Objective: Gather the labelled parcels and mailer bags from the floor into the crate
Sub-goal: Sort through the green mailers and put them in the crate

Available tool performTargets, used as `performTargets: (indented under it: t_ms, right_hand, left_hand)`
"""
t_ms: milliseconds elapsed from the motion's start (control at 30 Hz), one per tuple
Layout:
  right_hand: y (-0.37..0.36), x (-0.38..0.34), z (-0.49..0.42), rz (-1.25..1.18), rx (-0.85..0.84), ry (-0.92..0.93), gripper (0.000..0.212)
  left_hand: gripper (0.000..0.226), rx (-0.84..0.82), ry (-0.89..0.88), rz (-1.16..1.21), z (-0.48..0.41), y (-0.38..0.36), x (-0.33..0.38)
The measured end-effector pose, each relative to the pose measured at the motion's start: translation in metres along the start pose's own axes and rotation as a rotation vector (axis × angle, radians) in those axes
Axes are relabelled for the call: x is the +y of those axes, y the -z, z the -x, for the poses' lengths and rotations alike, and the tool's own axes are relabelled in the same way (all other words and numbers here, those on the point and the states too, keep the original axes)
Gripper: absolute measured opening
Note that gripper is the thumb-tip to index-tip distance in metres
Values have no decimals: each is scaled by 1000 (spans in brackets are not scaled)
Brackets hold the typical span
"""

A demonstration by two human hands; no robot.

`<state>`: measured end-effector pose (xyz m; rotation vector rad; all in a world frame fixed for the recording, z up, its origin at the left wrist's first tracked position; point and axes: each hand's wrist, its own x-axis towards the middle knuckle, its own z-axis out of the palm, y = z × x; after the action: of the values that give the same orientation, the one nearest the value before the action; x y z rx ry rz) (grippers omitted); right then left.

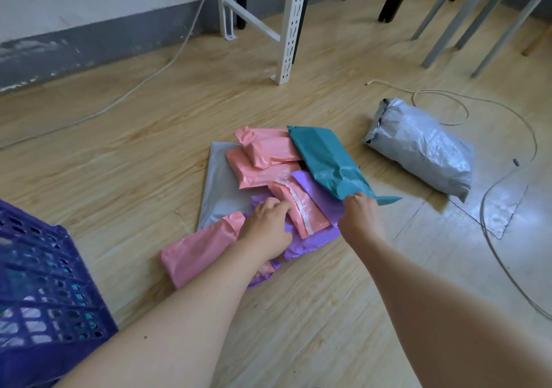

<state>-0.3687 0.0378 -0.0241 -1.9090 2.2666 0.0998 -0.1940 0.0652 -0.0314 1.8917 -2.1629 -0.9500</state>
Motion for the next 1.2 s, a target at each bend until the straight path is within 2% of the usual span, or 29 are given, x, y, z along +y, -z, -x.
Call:
performTargets:
  t_ms: [233, 400, 533, 733, 867, 1000, 1133, 1200]
  right_hand:
    - [42, -6, 28, -33, 195, -2, 34]
    - [71, -13, 52, -111, 254, -66, 26]
    - [102, -18, 78, -217, 365, -110, 26]
    - [148, -32, 119, -316, 486, -57, 24]
    - [182, -51, 149, -401, 521, 15, 26]
    - [212, -79, 184, -544, 542, 73, 30]
    - [227, -116, 219, -722, 528, 117, 30]
    - [232, -138, 234, -825, 515, 142, 29]
  left_hand:
    - [56, 50, 8, -26, 40, 28, 12]
    - [55, 85, 3, -40, 79, 44, 17]
    - [54, 123, 17, -52, 115, 59, 12]
    - [53, 209, 31, -37, 161, 97, 19]
    - [54, 254, -4, -13, 190, 121, 32]
    - [57, 213, 11, -61, 216, 135, 37]
    - [70, 156, 35, -75, 237, 160, 31]
    - [71, 180, 51, -48, 248, 173, 21]
